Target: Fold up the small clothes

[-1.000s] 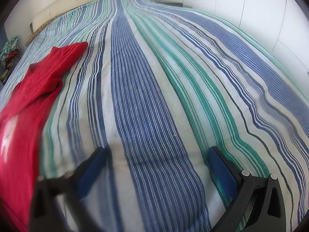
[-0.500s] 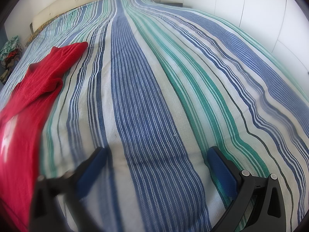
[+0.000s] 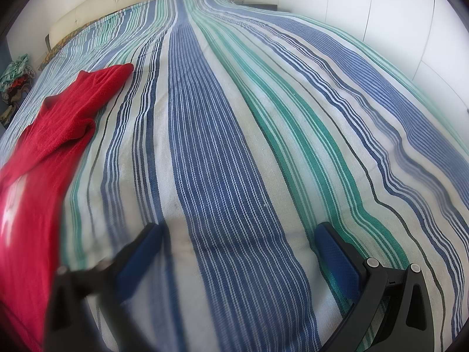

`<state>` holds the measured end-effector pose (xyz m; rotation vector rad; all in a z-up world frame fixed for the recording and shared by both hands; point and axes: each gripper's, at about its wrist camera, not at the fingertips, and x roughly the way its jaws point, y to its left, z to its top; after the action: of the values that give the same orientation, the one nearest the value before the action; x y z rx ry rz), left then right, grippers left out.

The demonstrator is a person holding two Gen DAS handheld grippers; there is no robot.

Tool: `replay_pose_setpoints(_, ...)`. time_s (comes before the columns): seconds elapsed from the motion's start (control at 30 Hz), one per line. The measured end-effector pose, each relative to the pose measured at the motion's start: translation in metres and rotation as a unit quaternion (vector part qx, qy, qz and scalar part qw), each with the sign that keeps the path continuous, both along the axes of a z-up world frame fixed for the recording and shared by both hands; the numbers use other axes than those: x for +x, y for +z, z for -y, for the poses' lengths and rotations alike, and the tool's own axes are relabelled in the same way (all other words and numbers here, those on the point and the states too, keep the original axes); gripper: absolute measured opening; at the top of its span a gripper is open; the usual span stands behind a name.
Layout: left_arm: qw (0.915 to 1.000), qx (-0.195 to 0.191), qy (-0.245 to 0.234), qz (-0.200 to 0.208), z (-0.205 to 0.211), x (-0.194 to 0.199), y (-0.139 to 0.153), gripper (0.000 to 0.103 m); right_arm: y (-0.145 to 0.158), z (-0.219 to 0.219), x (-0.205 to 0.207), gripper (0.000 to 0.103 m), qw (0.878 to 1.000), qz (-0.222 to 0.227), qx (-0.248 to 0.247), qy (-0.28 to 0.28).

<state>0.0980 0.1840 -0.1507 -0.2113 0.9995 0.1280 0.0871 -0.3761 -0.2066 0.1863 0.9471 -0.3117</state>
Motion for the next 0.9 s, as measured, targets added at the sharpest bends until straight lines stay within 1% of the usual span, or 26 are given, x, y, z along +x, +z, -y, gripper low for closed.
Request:
replay_pose_setpoints(0.33,0.9999,-0.009,0.004,0.008,-0.0018,-0.0027,0.0036,0.102,-0.0001,0.0,0.0,0.103,1.0,0.0,0.0,0.0)
replay_pose_setpoints(0.77,0.9999,-0.012,0.002,0.009,-0.002,-0.0032,0.0048,0.102,-0.0002,0.0,0.0002,0.103,1.0,0.0,-0.001,0.0)
replay_pose_setpoints(0.9,0.9994,-0.029,-0.001,0.019,-0.0029,-0.0047,0.0087,0.102,-0.0003,-0.0002,0.0003,0.103,1.0,0.0,-0.001,0.0)
